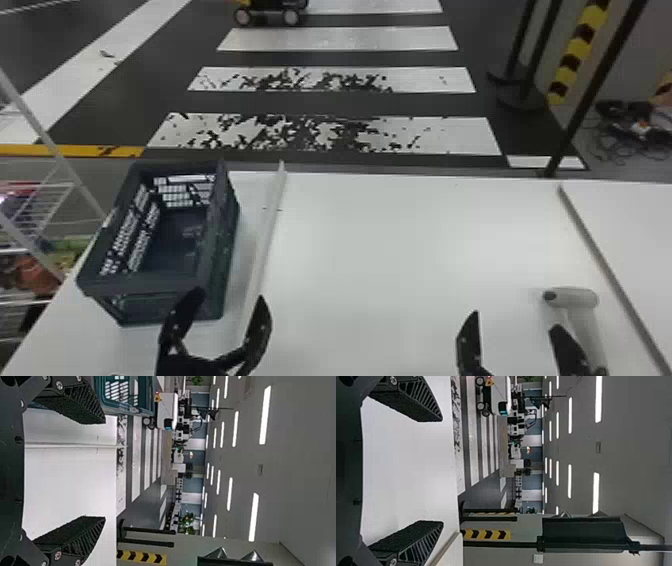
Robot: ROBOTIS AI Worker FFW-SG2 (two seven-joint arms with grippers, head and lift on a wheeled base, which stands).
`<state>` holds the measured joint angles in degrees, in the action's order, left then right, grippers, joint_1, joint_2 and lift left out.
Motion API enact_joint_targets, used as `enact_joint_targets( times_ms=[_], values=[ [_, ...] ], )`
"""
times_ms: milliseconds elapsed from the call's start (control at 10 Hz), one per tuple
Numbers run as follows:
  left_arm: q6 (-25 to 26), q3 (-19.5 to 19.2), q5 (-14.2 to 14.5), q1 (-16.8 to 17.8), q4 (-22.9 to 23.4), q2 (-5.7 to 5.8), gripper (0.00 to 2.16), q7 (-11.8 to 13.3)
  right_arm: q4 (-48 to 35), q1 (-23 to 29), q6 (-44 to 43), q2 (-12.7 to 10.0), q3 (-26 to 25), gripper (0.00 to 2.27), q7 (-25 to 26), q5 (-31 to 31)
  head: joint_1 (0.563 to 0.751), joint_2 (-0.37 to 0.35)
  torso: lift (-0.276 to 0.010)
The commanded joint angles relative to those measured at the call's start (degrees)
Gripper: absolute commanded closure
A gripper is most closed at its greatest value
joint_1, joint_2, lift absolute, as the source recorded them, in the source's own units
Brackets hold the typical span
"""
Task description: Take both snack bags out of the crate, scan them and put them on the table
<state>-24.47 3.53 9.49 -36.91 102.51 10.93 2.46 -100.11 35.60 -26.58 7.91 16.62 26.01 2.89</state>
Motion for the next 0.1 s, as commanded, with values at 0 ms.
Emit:
enact_joint_targets(
  times_ms=[0],
  values=[
    [0.0, 0.1, 0.0, 0.0, -0.1, -0.03, 0.14, 0.0, 0.0, 0.1, -0.2, 0.0, 0.1, 0.07, 0.0, 0.0, 0.695, 0.074, -0.094]
  ],
)
